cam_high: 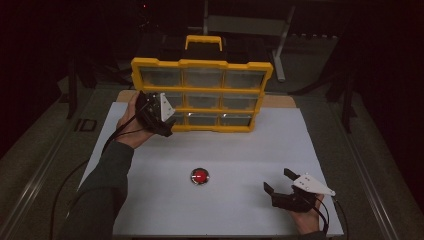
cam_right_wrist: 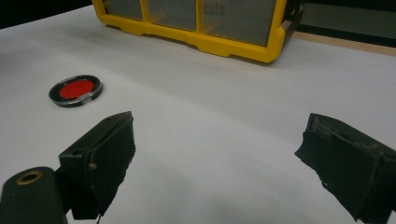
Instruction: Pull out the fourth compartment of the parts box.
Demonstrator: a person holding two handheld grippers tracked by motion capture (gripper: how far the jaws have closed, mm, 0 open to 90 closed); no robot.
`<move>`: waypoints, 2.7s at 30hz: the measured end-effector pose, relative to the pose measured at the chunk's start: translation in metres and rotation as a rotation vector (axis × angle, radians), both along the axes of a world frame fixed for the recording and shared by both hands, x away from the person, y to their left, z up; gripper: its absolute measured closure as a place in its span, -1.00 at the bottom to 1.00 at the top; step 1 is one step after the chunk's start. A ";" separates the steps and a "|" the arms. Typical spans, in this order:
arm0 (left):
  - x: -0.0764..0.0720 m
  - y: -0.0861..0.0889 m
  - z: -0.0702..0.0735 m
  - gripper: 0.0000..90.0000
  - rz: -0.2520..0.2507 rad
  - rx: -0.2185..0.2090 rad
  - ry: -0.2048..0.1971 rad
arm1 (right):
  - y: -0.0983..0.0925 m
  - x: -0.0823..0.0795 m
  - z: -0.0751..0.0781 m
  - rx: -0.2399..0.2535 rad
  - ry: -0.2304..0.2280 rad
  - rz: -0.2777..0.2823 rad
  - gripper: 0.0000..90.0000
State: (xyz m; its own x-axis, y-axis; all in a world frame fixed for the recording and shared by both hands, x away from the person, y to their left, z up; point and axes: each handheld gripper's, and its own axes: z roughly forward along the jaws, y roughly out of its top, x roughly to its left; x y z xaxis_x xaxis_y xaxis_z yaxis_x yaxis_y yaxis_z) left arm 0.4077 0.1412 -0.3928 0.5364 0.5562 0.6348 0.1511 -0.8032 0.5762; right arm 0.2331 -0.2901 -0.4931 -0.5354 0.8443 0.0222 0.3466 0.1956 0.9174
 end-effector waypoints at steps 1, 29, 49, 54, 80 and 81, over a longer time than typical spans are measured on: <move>0.000 -0.001 0.000 -1.00 0.005 0.020 -0.007 | 0.000 0.000 0.000 0.000 0.000 0.000 -0.79; 0.009 -0.012 -0.022 -0.93 0.075 0.368 -0.226 | 0.000 0.000 -0.001 -0.004 0.004 -0.003 -0.79; 0.014 -0.021 -0.027 -0.60 0.141 0.436 -0.405 | 0.000 0.000 -0.001 -0.004 0.003 -0.006 -0.79; 0.015 -0.021 -0.027 -0.51 0.156 0.440 -0.438 | 0.000 0.000 0.000 -0.005 0.003 -0.005 -0.79; 0.009 -0.033 -0.034 0.41 0.134 0.542 -0.569 | 0.000 0.001 0.000 -0.009 0.003 -0.009 -0.79; 0.009 -0.033 -0.034 0.41 0.134 0.542 -0.569 | 0.000 0.001 0.000 -0.009 0.003 -0.009 -0.79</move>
State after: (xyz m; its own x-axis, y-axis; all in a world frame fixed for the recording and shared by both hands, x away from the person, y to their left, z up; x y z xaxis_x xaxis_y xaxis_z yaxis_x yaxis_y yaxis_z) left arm 0.4165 0.1085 -0.4268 -0.0011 0.1279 0.9918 0.0663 -0.9896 0.1277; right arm 0.2337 -0.2901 -0.4936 -0.5279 0.8491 0.0166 0.3514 0.2006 0.9145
